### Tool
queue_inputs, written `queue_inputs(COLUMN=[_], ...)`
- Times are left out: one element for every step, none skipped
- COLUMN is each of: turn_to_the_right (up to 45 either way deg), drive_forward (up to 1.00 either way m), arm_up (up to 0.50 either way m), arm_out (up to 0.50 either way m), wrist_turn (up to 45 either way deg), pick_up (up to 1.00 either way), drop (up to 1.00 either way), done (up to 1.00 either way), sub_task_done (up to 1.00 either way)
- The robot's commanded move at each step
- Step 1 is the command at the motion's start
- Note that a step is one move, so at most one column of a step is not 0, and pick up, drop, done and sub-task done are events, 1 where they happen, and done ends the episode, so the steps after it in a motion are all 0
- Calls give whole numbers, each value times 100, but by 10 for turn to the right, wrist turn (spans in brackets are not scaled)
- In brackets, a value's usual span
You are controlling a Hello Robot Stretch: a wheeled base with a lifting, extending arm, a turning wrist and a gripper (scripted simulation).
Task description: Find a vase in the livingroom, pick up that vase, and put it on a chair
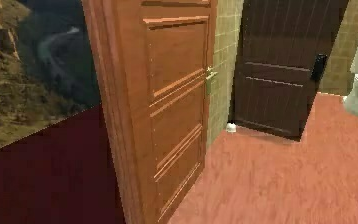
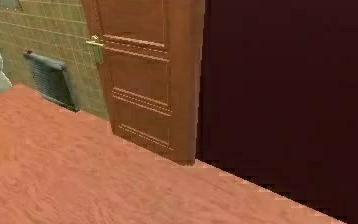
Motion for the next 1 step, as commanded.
queue_inputs(turn_to_the_right=[420], drive_forward=[0], arm_up=[0], arm_out=[0], wrist_turn=[0], pick_up=[0], drop=[0], done=[0], sub_task_done=[0])
